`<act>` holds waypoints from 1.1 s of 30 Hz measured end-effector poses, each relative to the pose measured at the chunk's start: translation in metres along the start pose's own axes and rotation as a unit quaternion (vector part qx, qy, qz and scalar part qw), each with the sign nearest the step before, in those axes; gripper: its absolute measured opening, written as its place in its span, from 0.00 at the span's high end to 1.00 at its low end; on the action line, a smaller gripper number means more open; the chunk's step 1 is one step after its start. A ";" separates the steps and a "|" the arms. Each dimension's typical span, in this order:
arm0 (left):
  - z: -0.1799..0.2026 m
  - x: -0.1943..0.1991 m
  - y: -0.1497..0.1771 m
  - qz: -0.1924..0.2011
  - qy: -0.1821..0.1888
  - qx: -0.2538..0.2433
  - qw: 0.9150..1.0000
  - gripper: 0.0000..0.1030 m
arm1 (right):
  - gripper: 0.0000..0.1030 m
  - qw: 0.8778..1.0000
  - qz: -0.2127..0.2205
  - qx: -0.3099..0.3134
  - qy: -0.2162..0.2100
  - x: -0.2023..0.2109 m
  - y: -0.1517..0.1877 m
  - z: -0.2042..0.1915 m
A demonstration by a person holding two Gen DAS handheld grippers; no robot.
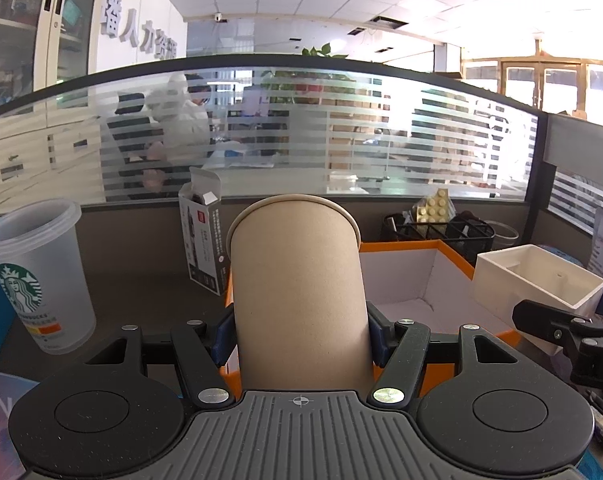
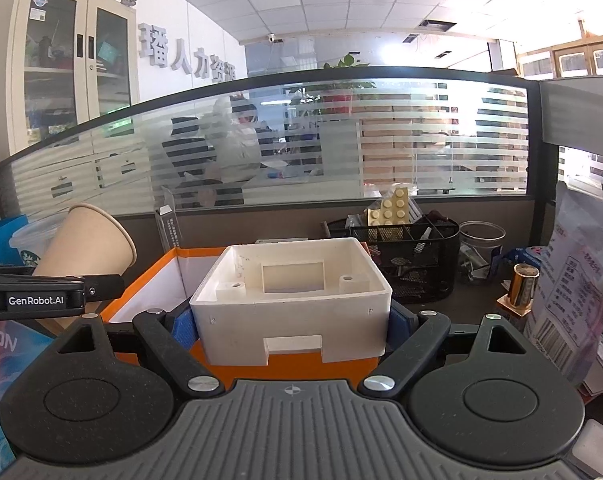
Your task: Organize rigid objects
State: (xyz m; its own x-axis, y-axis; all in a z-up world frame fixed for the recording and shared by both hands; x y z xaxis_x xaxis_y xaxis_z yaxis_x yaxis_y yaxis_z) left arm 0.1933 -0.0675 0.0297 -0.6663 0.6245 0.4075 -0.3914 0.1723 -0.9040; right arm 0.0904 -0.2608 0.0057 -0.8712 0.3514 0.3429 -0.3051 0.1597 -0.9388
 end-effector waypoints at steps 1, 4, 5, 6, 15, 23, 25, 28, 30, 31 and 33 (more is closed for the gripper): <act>0.000 -0.002 -0.001 0.000 0.000 -0.001 1.000 0.40 | 0.18 1.000 0.000 -0.001 0.000 -0.002 0.000 0.000; -0.001 -0.006 -0.004 0.000 -0.001 -0.002 1.000 0.40 | 0.18 1.000 -0.002 -0.003 -0.002 -0.008 -0.001 0.000; -0.001 -0.007 -0.005 0.000 -0.001 -0.003 1.000 0.40 | 0.18 1.000 -0.003 -0.003 -0.002 -0.009 -0.001 0.000; -0.002 -0.008 -0.006 0.001 -0.001 -0.003 1.000 0.40 | 0.18 1.000 -0.003 -0.004 -0.002 -0.011 -0.001 0.000; -0.006 -0.022 -0.015 -0.001 -0.004 -0.005 1.000 0.40 | 0.18 1.000 0.000 -0.004 0.002 -0.025 -0.010 0.001; -0.013 -0.041 -0.022 -0.016 -0.007 -0.004 1.000 0.40 | 0.18 1.000 0.004 -0.002 -0.001 -0.039 -0.021 -0.003; -0.015 -0.046 -0.023 -0.019 -0.009 -0.005 1.000 0.40 | 0.18 1.000 0.005 -0.002 -0.002 -0.043 -0.024 -0.004; -0.017 -0.053 -0.025 -0.025 -0.011 -0.003 1.000 0.40 | 0.18 1.000 0.006 -0.003 -0.003 -0.050 -0.028 -0.006; -0.018 -0.057 -0.025 -0.028 -0.013 -0.002 1.000 0.40 | 0.18 1.000 0.004 -0.001 -0.003 -0.055 -0.029 -0.008; -0.019 -0.059 -0.026 -0.029 -0.014 -0.002 0.999 0.40 | 0.18 1.000 0.002 -0.001 -0.003 -0.058 -0.030 -0.009; -0.019 -0.063 -0.027 -0.032 -0.014 -0.002 0.999 0.40 | 0.18 1.000 -0.001 -0.001 -0.002 -0.062 -0.031 -0.009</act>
State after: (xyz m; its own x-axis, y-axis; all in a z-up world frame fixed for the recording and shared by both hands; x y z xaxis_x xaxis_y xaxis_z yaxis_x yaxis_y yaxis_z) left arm 0.2578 -0.0965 0.0259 -0.6576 0.5901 0.4683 -0.4310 0.2152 -0.8763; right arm 0.1576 -0.2793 0.0137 -0.8724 0.3474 0.3440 -0.3055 0.1620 -0.9383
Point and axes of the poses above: each gripper's, at about its wrist camera, not at the fingertips, and x roughly against the way its jaws point, z to its right, y to its underside, the point moved 1 cm from there along -x, roughly the way its jaws point, and after that the axes turned 15 degrees about y, right-handed, at the moved point
